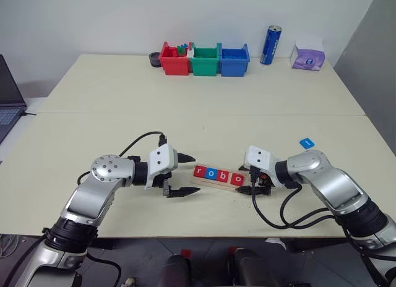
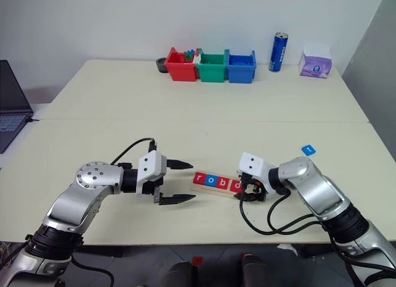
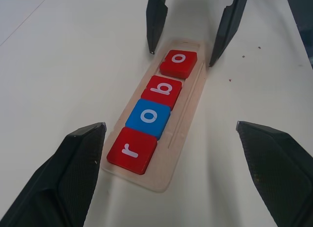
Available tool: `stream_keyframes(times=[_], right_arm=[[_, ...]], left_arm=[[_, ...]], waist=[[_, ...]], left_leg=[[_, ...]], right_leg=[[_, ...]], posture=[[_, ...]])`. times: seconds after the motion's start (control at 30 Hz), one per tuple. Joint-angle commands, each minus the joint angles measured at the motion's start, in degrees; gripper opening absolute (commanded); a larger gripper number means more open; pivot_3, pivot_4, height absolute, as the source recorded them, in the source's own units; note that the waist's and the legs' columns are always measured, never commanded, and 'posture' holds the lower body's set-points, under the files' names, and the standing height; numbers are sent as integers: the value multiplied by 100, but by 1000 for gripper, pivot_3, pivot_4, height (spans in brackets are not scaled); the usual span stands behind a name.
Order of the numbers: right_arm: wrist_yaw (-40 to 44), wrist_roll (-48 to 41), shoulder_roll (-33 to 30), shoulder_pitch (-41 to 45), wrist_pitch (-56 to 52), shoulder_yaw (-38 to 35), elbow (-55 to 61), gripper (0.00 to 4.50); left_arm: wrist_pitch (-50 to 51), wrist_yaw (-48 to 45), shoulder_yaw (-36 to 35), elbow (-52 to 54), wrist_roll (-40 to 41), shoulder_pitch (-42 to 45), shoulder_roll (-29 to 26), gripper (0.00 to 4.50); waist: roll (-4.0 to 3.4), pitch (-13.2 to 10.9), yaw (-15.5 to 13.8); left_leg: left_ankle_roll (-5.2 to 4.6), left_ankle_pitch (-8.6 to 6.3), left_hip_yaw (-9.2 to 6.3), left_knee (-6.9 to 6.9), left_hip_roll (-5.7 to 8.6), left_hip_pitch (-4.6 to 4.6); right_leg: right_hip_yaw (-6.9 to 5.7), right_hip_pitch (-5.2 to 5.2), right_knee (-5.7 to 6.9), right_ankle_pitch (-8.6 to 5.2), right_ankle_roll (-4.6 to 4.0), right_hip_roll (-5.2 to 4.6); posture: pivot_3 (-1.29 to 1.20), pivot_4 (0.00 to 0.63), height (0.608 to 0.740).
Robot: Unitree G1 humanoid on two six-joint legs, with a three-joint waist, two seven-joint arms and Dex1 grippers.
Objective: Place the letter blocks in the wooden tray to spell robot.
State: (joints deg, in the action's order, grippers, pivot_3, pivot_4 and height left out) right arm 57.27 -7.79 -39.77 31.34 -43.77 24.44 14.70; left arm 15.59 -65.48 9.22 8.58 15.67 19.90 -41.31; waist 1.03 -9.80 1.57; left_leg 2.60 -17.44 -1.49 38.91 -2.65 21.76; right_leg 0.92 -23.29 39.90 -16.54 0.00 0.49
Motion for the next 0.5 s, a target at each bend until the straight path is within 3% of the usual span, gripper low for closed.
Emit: stream_keyframes(times=[0.03,0.2,0.23,0.33,0.5], right_arm=[[18,-94,26,190,-68,-188,155,4474],[58,-407,-178,104,-380,-592,599,4474],[82,-464,-275,-7,-400,-658,747,4302],[29,-534,-425,-268,-442,-719,1010,3592],[-149,-406,-472,-450,-296,-617,989,1733]], left_arm=[[-89,39,-121,89,13,19,-18,4500],[-84,58,-152,108,10,-15,-38,4500],[-83,59,-158,109,12,-22,-46,4500],[-83,69,-164,94,7,-28,-54,4500],[-94,73,-146,61,-9,-5,-55,4500]], waist=[[0,0,0],[0,0,-1],[0,0,-1],[0,0,-2],[0,0,0]], left_leg=[[0,0,0,0,0,0],[0,0,-1,0,0,1],[0,0,-1,0,0,2],[0,0,-2,-1,-1,2],[0,0,0,-1,1,0]], right_leg=[[0,0,0,0,0,0],[-1,0,-1,0,0,-1],[0,0,-1,0,0,-1],[-2,0,-2,0,0,-1],[1,0,2,0,0,-1]], posture=[[0,150,740],[0,150,740],[0,150,740],[0,150,740],[0,150,740]])
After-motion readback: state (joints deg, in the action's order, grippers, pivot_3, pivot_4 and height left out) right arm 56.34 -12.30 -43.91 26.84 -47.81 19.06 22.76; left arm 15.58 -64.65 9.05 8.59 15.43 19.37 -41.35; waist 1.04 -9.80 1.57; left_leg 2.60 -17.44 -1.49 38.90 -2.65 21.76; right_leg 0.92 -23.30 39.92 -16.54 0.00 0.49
